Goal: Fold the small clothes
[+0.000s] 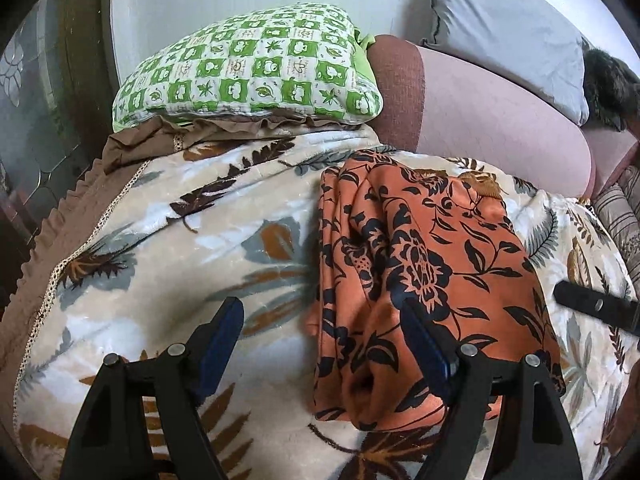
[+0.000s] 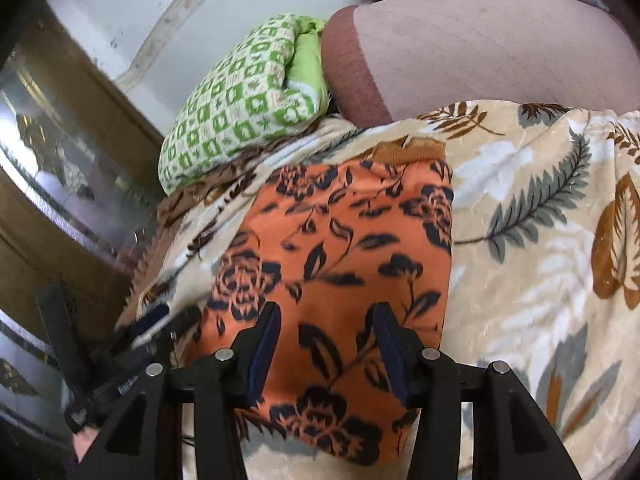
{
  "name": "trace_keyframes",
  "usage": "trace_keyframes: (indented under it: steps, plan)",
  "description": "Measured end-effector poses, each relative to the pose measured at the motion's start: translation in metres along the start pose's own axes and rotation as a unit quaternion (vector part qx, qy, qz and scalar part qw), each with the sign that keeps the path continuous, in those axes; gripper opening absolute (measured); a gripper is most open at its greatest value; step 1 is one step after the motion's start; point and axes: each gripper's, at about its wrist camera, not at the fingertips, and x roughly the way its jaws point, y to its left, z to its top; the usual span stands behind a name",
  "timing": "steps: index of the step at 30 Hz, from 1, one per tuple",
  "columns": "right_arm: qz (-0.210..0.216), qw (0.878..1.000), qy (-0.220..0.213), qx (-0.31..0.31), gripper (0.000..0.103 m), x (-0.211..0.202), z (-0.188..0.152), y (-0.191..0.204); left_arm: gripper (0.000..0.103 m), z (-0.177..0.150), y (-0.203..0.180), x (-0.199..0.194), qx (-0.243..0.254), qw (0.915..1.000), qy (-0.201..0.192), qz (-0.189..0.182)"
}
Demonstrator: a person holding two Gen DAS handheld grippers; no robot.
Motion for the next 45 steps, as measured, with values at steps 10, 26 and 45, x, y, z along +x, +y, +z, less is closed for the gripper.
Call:
trace_keyframes:
  steps: [10,26,45]
  plan:
    - [-0.010,1.000,0.017,0.020,0.053,0.032,-0.019,-0.019,0.082,-0.001,-0.003,0.007,0.011,0.9999,0.004,0.011]
    - [-0.002,0.999,0.006,0.046,0.061,0.034,-0.025,-0.022,0.103,-0.013,0.007,0.039,-0.036,0.9971,0.051,0.042]
    - [0.011,0.999,-0.010,0.037,0.066,0.032,-0.030,-0.021,0.103,-0.013,-0.013,0.037,0.052,0.9931,0.032,0.100]
